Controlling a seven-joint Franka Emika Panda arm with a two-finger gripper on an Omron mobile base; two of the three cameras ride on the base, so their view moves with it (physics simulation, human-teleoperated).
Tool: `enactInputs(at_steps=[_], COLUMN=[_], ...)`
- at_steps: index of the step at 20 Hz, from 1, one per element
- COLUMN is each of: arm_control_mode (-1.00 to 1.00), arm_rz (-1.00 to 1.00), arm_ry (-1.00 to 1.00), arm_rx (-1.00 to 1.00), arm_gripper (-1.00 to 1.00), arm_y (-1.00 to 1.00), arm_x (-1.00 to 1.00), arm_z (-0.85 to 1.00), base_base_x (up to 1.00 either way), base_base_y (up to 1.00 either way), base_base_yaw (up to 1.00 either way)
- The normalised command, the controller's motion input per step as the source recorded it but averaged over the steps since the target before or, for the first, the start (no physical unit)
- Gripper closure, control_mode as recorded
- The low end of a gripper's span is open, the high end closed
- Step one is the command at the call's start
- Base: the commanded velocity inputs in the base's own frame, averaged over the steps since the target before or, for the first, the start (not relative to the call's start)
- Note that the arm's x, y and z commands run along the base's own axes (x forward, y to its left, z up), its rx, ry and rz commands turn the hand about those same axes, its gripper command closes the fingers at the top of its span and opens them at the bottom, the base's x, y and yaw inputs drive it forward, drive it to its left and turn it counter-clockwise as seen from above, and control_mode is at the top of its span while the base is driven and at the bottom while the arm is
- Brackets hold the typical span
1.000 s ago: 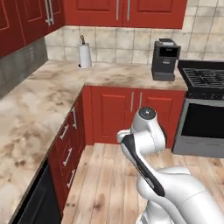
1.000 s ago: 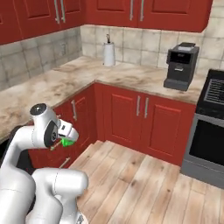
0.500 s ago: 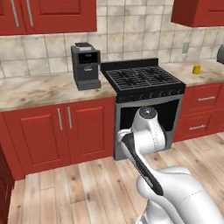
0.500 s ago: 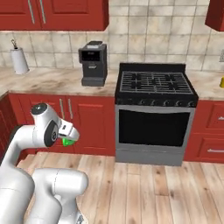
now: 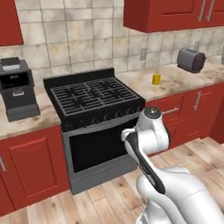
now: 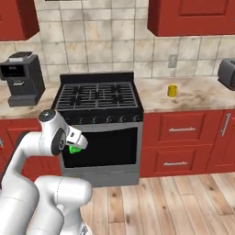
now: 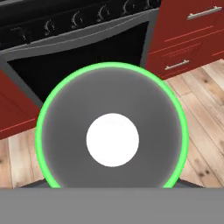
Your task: Clear the mugs and bowl far away from the sink.
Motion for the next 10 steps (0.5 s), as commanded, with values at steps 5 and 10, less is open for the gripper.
enactInputs(at_steps=[5, 10], arm_control_mode=[1.00, 1.00], arm_rz=[0.00, 0.00], arm_ry=[0.00, 0.00], arm_rx=[0.00, 0.00], arm_gripper=[1.00, 1.00], arm_y=[0.00, 0.00], arm_x=[0.00, 0.00], arm_z=[0.00, 0.00], base_base_x=[1.00, 1.00], base_base_y=[-1.00, -1.00], base_base_yaw=[-0.23, -0.20])
